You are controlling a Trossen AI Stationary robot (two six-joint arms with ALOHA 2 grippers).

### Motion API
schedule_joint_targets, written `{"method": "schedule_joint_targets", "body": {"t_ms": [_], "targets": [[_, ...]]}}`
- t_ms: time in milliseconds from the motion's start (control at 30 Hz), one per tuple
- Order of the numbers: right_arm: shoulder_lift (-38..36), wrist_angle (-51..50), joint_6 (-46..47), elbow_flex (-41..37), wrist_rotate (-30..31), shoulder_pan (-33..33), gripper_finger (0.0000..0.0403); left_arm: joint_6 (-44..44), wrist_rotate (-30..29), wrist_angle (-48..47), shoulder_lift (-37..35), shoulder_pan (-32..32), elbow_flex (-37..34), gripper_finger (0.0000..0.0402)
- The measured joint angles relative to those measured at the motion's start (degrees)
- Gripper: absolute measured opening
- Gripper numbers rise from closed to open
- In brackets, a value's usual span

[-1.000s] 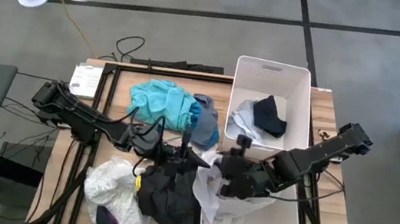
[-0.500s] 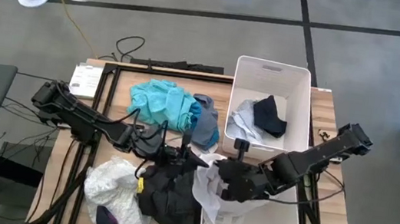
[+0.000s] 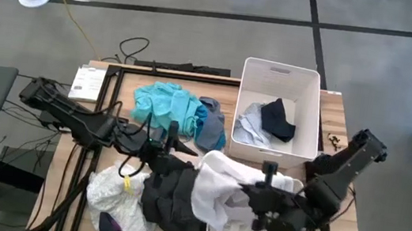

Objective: Sort clothes
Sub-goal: Put the top white shirt into the bottom white laundry bin

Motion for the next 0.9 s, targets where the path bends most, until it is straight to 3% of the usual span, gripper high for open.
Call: {"method": "schedule_joint_targets", "body": {"t_ms": [200,433,633,900], "targets": [[0.0,-3.78,7.59,1.83,2.05,7.55,0.0,-6.33,-1.42,-11.27,-2.79,0.0,0.0,0.0161],[0.0,-7.83,22.58,1.78,-0.04,12.81,0.0,-12.8,-3.63,-21.87,-3.06,0.0,-0.02,0.016],[0.22,-9.88,30.47,-0.42,-5.68,10.82,0.0,-13.7,-3.73,-20.37,-3.04,0.27,-3.26,0.0159],[0.37,-2.59,26.79,-6.68,-14.87,3.59,0.0,-13.98,-3.8,-19.58,-3.04,1.27,-6.97,0.0159]]}}
